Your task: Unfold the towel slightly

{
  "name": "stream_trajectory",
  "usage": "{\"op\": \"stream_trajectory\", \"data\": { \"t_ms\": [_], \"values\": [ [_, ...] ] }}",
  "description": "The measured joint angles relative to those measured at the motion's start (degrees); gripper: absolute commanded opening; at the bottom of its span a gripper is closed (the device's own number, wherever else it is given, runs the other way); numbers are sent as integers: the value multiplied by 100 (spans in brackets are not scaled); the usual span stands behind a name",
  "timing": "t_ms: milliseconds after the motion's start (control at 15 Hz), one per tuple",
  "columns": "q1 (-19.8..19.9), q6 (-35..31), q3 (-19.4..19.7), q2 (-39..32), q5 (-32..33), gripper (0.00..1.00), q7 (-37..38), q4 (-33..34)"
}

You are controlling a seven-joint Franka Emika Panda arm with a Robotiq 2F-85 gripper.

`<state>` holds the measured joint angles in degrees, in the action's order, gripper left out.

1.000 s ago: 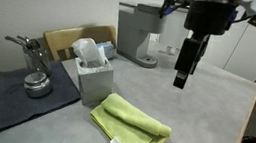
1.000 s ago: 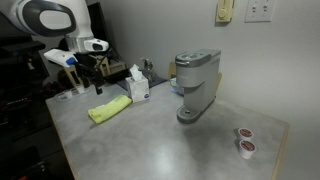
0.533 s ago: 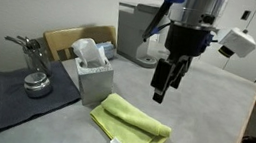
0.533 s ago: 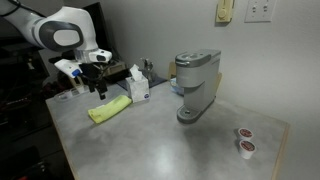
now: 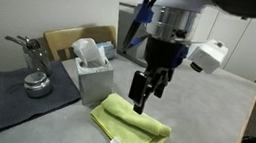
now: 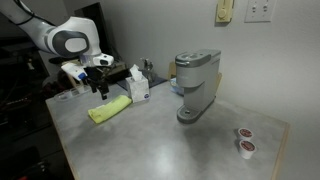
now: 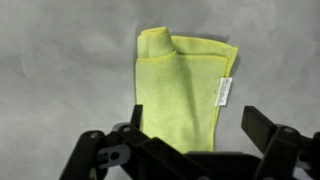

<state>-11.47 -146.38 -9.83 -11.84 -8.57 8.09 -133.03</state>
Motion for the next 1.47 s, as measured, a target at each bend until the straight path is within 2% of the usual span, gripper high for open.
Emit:
{"op": "stream_trajectory", "data": {
  "t_ms": [200, 533, 933, 1467],
  "values": [
    [-84, 20, -3, -283, 276, 100, 37, 248],
    [-352, 178, 138, -667, 1347, 100, 549, 639],
    [-724, 608, 355, -1051, 2244, 100, 1010, 1101],
    [-1006, 1022, 543, -1605, 2606, 100, 1456, 1525]
  ]
}}
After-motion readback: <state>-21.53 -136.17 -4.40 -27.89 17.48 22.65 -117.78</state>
